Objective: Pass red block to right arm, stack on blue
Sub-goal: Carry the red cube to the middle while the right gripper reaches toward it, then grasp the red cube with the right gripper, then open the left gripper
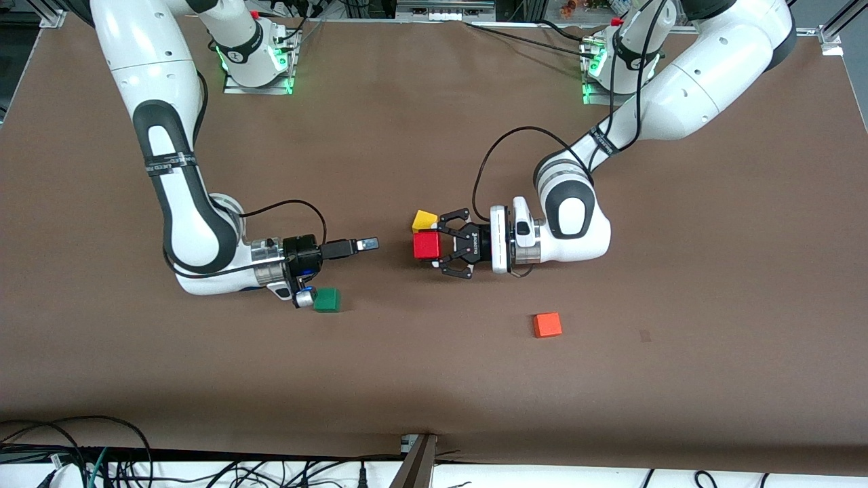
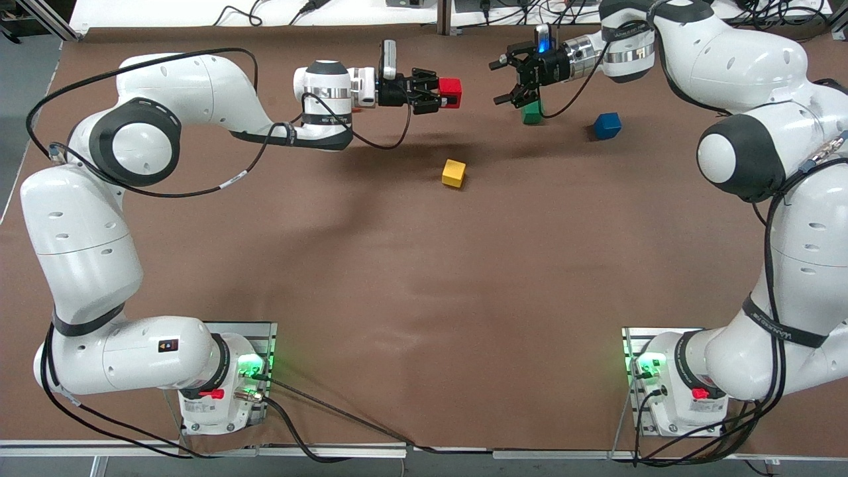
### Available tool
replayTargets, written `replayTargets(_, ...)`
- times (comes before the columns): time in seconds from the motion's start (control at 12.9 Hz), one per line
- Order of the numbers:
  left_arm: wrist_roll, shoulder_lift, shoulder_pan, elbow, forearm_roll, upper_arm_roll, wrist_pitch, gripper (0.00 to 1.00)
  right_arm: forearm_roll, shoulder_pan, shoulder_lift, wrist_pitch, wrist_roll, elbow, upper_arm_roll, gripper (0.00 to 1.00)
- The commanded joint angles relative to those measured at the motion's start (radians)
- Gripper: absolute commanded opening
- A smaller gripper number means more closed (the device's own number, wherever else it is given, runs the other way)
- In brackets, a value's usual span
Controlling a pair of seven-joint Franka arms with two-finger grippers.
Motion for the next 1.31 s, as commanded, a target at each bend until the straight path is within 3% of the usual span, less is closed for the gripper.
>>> replayTargets(0.0,0.048,0.031,-0.047,0.039,-0.075,-0.005,-0.002,0.0,0.061,0.016,0.003,0.018,-0.072,-0.032,0.0,1.0)
replayTargets(0.85,0.046,0.033,-0.076,0.068,-0.106,-0.002,0.0,0.0,0.124,0.086,-0.01,0.07,-0.073,-0.061,0.0,1.0)
replayTargets(0.93,0.043,0.033,-0.076,0.069,-0.107,-0.002,0.0,0.0,0.126,0.086,-0.012,0.07,-0.073,-0.061,0.0,0.89)
replayTargets(1.08,0.039,0.031,-0.074,0.068,-0.109,-0.002,0.0,0.0,0.128,0.086,-0.016,0.07,-0.073,-0.061,0.0,0.32)
replayTargets(1.16,0.039,0.031,-0.074,0.068,-0.109,-0.002,0.0,0.0,0.128,0.086,-0.017,0.07,-0.073,-0.061,0.0,0.15)
replayTargets(1.24,0.039,0.03,-0.076,0.068,-0.109,-0.002,0.0,0.0,0.128,0.086,-0.018,0.07,-0.073,-0.061,0.0,0.11)
